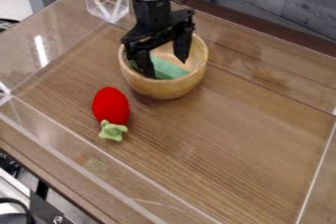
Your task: Remove the green stick from the brown bowl and put it on the table
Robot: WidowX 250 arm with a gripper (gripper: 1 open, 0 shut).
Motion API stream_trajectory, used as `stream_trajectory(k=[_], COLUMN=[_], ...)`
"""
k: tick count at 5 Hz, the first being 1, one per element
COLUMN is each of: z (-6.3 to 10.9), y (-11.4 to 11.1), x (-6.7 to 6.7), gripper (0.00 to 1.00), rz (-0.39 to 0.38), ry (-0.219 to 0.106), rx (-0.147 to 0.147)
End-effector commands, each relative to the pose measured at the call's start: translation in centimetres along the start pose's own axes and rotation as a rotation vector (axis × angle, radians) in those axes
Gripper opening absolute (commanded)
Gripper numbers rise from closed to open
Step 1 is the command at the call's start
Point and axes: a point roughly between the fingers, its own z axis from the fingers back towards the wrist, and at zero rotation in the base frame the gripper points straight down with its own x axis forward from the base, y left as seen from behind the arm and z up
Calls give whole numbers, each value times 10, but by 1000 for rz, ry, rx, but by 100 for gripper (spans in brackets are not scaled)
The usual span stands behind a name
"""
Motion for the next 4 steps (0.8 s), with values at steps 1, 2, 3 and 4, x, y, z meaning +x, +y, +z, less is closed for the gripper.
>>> stream_trajectory(k=[1, 2, 3, 4], z=[17, 11, 9, 11], y=[-17, -15, -14, -19], x=[6, 15, 23, 28], gripper=[100, 100, 0, 0], rz=[-22, 31, 79, 23], ry=[-43, -64, -81, -81], rx=[-48, -37, -29, -27])
